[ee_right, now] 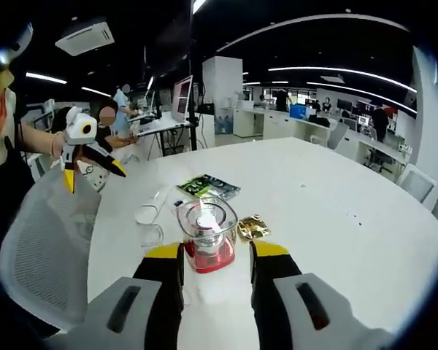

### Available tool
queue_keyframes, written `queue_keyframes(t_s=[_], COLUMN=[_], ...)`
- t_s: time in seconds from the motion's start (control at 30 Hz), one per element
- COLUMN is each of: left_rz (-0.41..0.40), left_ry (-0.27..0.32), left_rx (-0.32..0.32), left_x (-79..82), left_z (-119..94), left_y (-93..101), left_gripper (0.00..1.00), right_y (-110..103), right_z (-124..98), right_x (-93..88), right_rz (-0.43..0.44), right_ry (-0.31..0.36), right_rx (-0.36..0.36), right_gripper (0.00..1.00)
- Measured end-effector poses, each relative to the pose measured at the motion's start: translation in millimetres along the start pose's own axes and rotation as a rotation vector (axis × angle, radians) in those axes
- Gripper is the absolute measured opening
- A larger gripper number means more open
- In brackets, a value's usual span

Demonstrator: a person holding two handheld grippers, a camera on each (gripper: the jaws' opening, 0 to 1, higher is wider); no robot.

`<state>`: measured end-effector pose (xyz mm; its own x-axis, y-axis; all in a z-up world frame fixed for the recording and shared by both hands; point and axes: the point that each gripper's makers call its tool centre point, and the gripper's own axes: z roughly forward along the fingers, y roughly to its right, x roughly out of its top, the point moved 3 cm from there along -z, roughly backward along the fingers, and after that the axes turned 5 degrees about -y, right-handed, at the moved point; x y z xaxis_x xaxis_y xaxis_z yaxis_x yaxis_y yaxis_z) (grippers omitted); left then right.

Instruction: Arrange the skincare products in the storage area until every visible bottle or jar stands upright without overlapping.

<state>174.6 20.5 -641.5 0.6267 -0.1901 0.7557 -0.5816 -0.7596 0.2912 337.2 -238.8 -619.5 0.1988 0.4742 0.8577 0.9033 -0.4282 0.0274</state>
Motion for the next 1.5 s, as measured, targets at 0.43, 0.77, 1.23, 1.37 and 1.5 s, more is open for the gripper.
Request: queue_keyframes(t_s=[0.43,0.77,1.23,1.37,1.5], left_rz=[0.013,0.021,0.019,0.035,0.030], left_ry=[-0.006,-0.012,-0.029,-0.026,-0.017], left_rx=[-0.018,-0.021,-0.031,-0.025,-0.009], left_x=[-7.5,-15.0,-28.1,-25.7,-26.8], left_z=[-13.4,-26.5,-42.7,-44.6,-47.6], left_y=[3.0,1.2,-1.1,-1.0,-6.3], left_gripper=[0.84,0.84,0.83,0.84,0.86], right_y=[-11.9,-43.9,-110.7,-131.4,-146.2], right_z=[-28.6,-40.1,-40.1,-38.5,-35.9], right_x=[3.6,-3.4,-13.1,-12.1,-12.4], right_rz=[0.034,0.095,0.236,0.264,0.265], right_ry=[0.024,0.031,0.087,0.102,0.095], right_rx=[-0.100,-0.159,-0.200,-0.219,-0.223], right_gripper=[0.49,0.60,0.72,0.75,0.78])
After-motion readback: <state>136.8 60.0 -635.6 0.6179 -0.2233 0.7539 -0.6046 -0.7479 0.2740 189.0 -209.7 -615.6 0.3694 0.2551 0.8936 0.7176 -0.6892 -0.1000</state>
